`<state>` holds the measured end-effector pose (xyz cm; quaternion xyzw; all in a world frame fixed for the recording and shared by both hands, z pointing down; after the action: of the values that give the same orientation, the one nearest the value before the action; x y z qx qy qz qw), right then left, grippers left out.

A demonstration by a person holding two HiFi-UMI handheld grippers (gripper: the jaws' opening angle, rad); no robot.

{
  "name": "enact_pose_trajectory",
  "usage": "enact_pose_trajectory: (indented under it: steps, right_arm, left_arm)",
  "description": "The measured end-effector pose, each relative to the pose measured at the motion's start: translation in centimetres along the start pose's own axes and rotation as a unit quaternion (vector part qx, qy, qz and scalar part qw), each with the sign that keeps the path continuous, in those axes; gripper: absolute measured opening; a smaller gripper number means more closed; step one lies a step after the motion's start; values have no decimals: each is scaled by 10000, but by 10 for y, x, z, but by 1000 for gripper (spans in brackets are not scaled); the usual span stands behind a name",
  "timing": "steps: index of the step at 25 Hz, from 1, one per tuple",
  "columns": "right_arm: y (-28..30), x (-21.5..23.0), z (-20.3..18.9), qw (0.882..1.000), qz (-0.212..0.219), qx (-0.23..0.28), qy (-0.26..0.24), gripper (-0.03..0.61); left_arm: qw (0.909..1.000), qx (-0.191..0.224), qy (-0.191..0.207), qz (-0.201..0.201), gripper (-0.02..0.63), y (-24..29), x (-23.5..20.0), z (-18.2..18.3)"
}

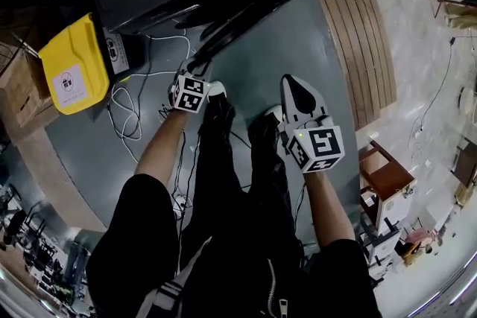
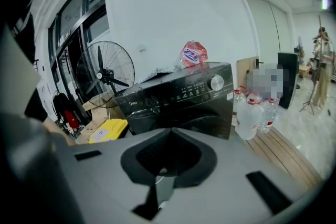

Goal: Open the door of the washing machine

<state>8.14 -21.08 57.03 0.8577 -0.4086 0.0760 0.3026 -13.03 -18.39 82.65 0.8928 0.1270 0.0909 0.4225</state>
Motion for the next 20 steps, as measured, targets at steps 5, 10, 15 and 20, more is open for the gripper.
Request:
enact_pose_trajectory:
  steps: [5, 10, 15, 20]
  right_arm:
    - [-25, 12, -10, 9999, -56, 74, 90, 3]
    - [-49, 22, -21, 9997, -119, 127, 178, 3]
    - [-80, 39, -25, 9991, -247, 242, 258, 3]
    - [-111, 58, -31, 9979, -424, 330, 350, 3]
  left_arm:
    - [9999, -13, -144, 18, 98, -6, 29, -7]
    - [9998, -60, -125, -126, 97, -16, 72, -14]
    - [9990, -259, -124, -348, 101, -24, 124, -16]
    - [9980, -354, -294, -426, 107, -30, 170, -9]
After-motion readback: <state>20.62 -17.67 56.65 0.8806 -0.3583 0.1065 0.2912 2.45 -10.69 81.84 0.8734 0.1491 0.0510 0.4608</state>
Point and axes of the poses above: the fingertips, and each gripper's own axes: y forward along the fingers, x to its right, z out of its top, the point moved 3 cm from there along -y, backward along the fingers, and after that the axes turned 13 degrees about z, right-handed, at the moved point
